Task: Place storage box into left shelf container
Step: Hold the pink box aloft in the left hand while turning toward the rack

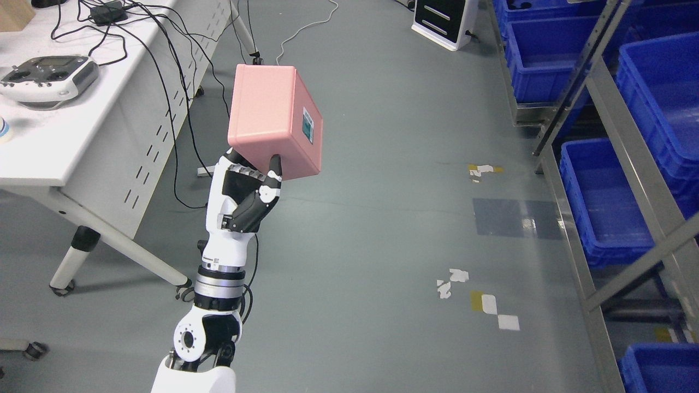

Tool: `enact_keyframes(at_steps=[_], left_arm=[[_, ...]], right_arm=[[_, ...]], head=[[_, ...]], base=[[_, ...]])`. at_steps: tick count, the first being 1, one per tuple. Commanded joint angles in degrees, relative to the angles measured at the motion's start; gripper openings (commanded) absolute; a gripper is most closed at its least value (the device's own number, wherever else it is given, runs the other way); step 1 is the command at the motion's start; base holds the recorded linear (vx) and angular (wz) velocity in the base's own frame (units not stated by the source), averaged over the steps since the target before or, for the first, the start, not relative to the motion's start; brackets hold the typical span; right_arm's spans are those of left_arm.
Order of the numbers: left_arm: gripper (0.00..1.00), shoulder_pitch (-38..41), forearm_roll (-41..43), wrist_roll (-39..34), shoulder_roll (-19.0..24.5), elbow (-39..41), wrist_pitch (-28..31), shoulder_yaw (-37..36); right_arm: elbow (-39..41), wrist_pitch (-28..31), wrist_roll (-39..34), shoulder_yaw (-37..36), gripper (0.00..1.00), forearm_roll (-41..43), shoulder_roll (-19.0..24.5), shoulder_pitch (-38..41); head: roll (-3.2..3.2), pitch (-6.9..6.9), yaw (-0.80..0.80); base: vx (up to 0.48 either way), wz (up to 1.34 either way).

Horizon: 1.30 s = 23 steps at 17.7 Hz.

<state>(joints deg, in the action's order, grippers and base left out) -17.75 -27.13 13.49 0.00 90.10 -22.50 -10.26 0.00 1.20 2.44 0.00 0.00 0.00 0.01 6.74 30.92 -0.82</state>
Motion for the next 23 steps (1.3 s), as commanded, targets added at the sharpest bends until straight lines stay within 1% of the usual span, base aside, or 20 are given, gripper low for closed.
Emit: enact_keyframes(at_steps=[1, 14, 19, 23], left_arm=[[0.03, 3.4, -0.7, 0.0, 1.0, 1.0, -0.3, 0.9], [0.03, 6.0, -0.8, 0.4, 1.0, 1.0, -0.3, 0.3], [0.03, 8.4, -0.8, 0.7, 1.0, 0.8, -0.3, -3.9], [0.03, 9.1, -0.7, 2.5, 1.0, 0.6, 0.3, -4.8]], right_arm=[[1.0, 0.0, 0.0, -0.3, 1.0, -0.1, -1.0, 0.5], [1.0, 0.0, 0.0, -0.3, 1.0, -0.1, -1.0, 0.5], [1.0, 0.0, 0.0, -0.3, 1.0, -0.1, -1.0, 0.5], [1.0, 0.0, 0.0, -0.3, 1.0, -0.1, -1.0, 0.5]], head=[[0.0, 0.0, 0.0], [0.0, 0.0, 0.0], [0.0, 0.0, 0.0], [0.0, 0.0, 0.0]], base=[[0.444, 0.15], [0.519, 0.06], [0.563, -0.13], [0.6, -0.49]])
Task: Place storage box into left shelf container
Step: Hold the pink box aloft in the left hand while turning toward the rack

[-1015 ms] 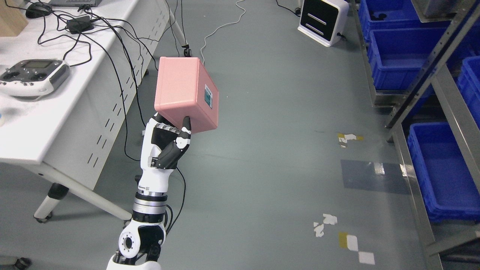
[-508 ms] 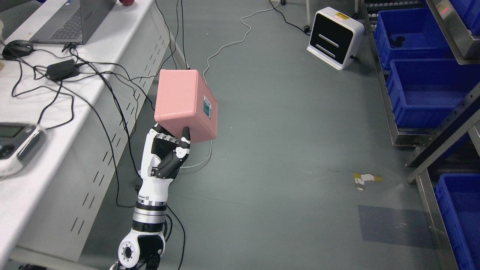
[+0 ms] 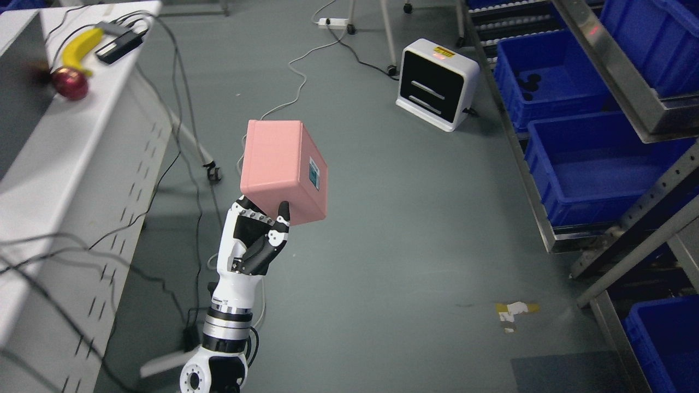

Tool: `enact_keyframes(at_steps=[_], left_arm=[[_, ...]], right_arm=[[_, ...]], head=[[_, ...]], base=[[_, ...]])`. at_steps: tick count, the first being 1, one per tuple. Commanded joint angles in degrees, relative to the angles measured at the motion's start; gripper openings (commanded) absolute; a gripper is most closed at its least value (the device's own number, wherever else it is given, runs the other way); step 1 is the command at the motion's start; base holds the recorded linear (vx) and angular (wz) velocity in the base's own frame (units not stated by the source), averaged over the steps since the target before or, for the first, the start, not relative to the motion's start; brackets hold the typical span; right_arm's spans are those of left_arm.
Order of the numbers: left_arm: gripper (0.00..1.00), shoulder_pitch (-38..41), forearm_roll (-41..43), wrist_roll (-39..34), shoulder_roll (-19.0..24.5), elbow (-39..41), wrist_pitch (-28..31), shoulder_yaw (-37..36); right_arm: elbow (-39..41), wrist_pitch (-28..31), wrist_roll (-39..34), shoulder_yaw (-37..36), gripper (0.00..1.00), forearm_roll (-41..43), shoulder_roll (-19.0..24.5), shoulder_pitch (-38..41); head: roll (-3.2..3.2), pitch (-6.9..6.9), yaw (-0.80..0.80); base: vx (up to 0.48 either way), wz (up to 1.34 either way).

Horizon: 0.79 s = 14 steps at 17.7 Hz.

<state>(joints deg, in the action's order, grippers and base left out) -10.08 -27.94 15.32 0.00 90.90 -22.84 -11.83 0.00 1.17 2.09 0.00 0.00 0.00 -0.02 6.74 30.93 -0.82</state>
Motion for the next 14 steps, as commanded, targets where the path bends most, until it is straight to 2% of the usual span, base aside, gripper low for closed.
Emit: enact_keyframes(at_steps=[1, 7, 14], left_arm=[[0.03, 1.9, 0.1, 0.8, 1.0, -0.4, 0.7, -4.0], [0.04, 5.5, 0.7, 2.9, 1.0, -1.2, 0.7, -7.7], [0.04, 10.9, 2.9, 3.0, 1.0, -2.5, 0.8, -9.8]], right_arm=[[1.0, 0.1, 0.4, -0.3, 1.0, -0.1, -1.0, 0.5], [1.0, 0.1, 0.4, -0.3, 1.0, -0.1, -1.0, 0.5], [1.0, 0.1, 0.4, -0.3, 1.0, -0.1, -1.0, 0.5]], head=[[0.0, 0.0, 0.0], [0.0, 0.0, 0.0], [0.0, 0.0, 0.0]], base=[[0.601, -0.6], [0.441, -1.0], [0.26, -1.49]])
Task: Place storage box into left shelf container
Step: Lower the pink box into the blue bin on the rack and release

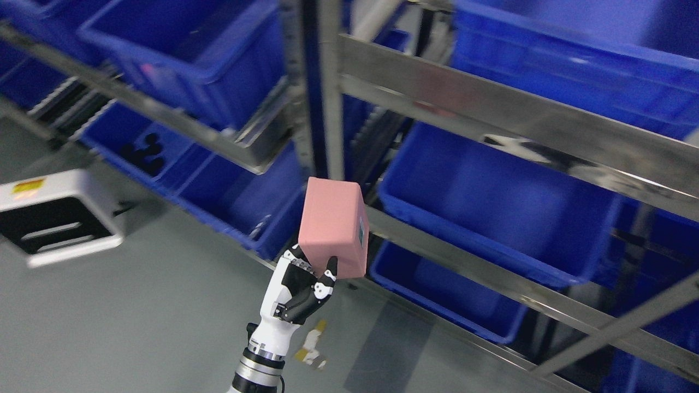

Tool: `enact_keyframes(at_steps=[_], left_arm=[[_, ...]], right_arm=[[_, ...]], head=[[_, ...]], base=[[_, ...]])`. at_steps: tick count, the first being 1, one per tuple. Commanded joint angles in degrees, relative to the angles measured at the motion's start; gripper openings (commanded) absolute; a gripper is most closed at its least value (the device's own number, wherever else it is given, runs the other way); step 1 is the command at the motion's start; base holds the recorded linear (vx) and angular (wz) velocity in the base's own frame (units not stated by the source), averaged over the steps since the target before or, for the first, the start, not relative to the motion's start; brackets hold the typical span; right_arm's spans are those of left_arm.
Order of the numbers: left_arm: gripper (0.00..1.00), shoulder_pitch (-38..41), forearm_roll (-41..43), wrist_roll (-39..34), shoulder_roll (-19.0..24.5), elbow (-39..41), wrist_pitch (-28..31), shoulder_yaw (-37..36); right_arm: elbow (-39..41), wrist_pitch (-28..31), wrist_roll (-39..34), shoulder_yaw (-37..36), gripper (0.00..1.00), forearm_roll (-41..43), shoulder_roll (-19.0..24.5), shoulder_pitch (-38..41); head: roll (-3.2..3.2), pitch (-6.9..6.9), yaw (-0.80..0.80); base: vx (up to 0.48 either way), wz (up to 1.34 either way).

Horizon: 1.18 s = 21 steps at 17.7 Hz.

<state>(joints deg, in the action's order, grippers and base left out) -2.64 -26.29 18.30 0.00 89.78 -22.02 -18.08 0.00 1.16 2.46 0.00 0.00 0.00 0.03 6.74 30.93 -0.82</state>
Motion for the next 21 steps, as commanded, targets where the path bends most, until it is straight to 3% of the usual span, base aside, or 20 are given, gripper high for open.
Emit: enact_keyframes(at_steps=[1, 7, 12, 18, 21], left_arm=[[0.04, 3.9, 1.2, 0.0, 1.0, -1.8, 0.0, -3.0], [0.04, -2.6, 7.6, 0.1, 1.0, -4.2, 0.7, 10.1], [0.04, -12.4, 10.5, -0.1, 4.0, -9.9, 14.9, 14.3], [0.07, -25.4, 34.9, 5.9, 4.5, -25.7, 16.0, 12.9], [0.1, -26.9, 45.5, 7.9, 4.3, -29.7, 13.6, 9.8]], right_arm=[[1.0, 0.1, 0.0, -0.3, 1.0, -0.1, -1.0, 0.5], [1.0, 0.1, 0.0, -0.3, 1.0, -0.1, -1.0, 0.5], [1.0, 0.1, 0.0, -0.3, 1.0, -0.1, -1.0, 0.5], [1.0, 0.1, 0.0, -0.3, 1.0, -0.1, -1.0, 0.5], [1.0, 0.1, 0.0, -0.3, 1.0, -0.1, -1.0, 0.5]], head=[[0.0, 0.0, 0.0], [0.0, -0.02, 0.0], [0.0, -0.02, 0.0], [0.0, -0.05, 0.0], [0.0, -0.05, 0.0]], base=[[0.211, -1.4], [0.185, -1.06], [0.143, -0.54], [0.071, -0.27], [0.024, -0.09]])
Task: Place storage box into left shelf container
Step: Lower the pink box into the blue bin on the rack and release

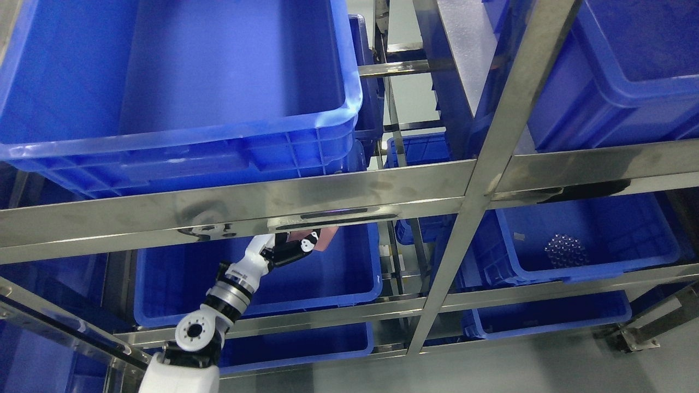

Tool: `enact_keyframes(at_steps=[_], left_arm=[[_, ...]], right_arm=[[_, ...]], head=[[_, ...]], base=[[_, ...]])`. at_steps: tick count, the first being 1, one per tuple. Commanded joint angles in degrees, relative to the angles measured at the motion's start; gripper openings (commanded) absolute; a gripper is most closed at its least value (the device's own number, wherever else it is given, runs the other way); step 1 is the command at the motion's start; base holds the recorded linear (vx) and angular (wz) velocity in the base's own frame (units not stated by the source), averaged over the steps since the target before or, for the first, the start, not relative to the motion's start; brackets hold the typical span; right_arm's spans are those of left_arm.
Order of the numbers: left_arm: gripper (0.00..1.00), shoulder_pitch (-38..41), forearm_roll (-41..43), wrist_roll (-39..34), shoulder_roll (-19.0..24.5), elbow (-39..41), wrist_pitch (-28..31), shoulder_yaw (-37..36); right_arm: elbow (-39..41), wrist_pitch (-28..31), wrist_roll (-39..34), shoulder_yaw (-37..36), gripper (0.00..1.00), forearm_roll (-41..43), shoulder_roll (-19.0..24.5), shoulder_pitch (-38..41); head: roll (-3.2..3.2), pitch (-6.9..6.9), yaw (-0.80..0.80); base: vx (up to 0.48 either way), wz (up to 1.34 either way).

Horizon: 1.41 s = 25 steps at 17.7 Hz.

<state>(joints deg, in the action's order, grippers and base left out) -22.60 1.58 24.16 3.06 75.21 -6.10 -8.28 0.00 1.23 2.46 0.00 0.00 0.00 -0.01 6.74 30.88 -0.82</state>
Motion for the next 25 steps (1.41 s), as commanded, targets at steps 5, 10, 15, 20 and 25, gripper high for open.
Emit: enact_keyframes(at_steps=[5, 10, 15, 20, 25], left_arm=[[0.14, -6.9, 27.2, 3.7, 1.2, -18.5, -9.1, 0.6], [0.59, -7.1, 28.3, 3.2, 1.1, -17.8, -9.0, 1.5], [0.85, -7.9, 13.7, 0.8, -2.1, -8.1, -8.1, 6.2], [0.99, -2.1, -5.4, -22.0, -2.1, 3.9, -4.3, 2.7], [0.99, 11.9, -10.0, -25.5, -2.1, 16.5, -7.6, 3.4]], right_arm=[[1.0, 0.0, 0.0, -0.3, 1.0, -0.1, -1.0, 0.5], [1.0, 0.0, 0.0, -0.3, 1.0, -0.1, -1.0, 0.5], [1.0, 0.0, 0.0, -0.3, 1.0, -0.1, -1.0, 0.5], [1.0, 0.0, 0.0, -0.3, 1.0, -0.1, -1.0, 0.5], [1.0, 0.0, 0.0, -0.3, 1.0, -0.1, -1.0, 0.5]], head=[[0.0, 0.0, 0.0], [0.0, 0.0, 0.0], [0.0, 0.0, 0.0], [0.0, 0.0, 0.0], [0.0, 0.0, 0.0]], base=[[0.0, 0.0], [-0.004, 0.01], [0.0, 0.0], [0.0, 0.0], [0.0, 0.0]])
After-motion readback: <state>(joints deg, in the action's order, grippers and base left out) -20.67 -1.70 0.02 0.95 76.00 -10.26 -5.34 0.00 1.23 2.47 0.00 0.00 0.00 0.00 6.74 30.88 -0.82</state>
